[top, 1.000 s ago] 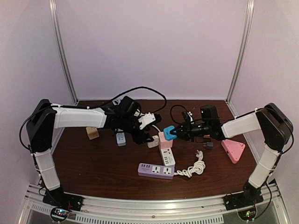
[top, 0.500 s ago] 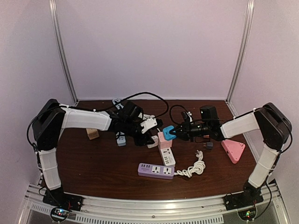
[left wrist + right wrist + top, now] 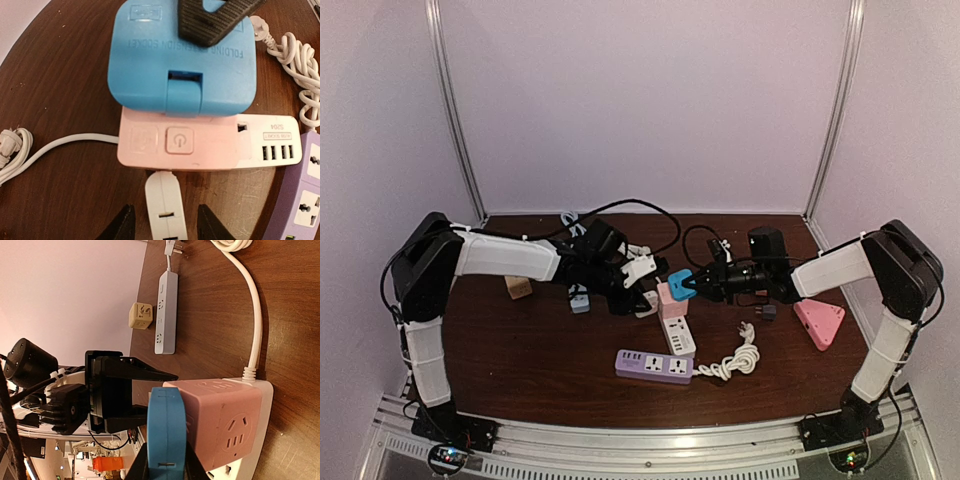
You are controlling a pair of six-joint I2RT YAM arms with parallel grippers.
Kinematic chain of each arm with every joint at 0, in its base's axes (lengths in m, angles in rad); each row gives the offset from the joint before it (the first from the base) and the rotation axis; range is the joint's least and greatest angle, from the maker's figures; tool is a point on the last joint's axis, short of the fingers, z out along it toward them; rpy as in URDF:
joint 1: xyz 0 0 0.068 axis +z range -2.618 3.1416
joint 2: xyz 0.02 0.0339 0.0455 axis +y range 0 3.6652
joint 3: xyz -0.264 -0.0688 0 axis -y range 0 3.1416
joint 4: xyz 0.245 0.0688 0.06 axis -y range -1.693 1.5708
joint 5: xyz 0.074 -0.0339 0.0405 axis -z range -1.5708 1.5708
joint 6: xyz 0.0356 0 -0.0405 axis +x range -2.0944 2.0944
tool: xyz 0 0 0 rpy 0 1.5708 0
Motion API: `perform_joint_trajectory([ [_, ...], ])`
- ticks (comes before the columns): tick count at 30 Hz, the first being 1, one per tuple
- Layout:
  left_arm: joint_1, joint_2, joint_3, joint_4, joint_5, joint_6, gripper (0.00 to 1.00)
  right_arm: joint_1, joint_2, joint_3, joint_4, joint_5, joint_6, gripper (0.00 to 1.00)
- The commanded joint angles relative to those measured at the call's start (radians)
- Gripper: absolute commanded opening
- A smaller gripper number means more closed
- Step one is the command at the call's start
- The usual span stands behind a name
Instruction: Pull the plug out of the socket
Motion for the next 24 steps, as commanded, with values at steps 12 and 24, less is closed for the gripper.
perform_joint_trajectory([
  [12, -0.004, 0.035, 0.019, -0.010, -0.006, -0.023, 0.24, 0.009, 0.074, -0.060, -0.173, 0.116, -0.061, 0.15],
  [24, 0.011, 0.034, 0.062, -0.113, -0.030, 0.010, 0.00, 0.009, 0.084, -0.064, -0.219, 0.147, -0.089, 0.14],
])
